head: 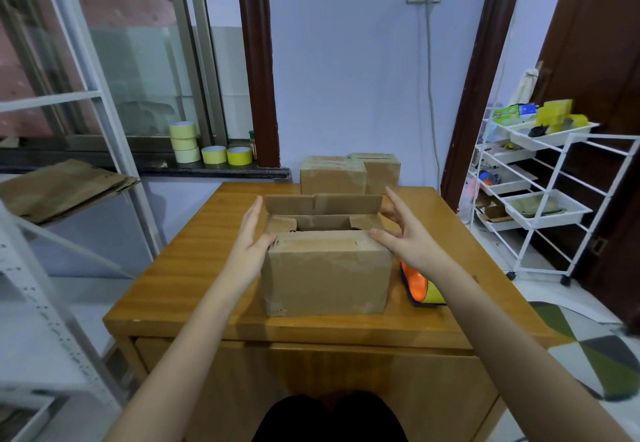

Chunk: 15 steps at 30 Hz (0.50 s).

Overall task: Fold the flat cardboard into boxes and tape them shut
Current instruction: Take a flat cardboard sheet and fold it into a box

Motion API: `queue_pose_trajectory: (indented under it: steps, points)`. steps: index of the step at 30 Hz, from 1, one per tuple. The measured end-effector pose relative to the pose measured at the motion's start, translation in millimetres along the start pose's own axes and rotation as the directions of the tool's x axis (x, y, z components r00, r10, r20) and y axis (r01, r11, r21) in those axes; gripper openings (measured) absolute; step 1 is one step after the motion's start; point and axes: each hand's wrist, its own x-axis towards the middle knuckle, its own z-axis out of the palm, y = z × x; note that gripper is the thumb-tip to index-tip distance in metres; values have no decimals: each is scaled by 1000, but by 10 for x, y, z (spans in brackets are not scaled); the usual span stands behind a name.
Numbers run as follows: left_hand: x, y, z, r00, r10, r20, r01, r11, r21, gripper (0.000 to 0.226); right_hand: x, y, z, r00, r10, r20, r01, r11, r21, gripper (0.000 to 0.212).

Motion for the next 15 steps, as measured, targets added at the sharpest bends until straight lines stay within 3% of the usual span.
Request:
queue_pose_trajectory:
  steps: [7, 12, 15]
  points:
    - [-16, -13, -23, 996, 87, 7, -87, 996, 20, 60, -30, -21, -27, 1000, 8, 25, -4, 989, -150, 28]
    - [75, -87, -65, 985, 160, 60, -170, 961, 220, 41, 3, -15, -54, 997, 38, 62, -21, 966, -259, 31]
    - [103, -129, -90, 987, 134, 91, -151, 966, 210, 37, 31, 14, -71, 997, 54, 50, -31, 926, -376, 33]
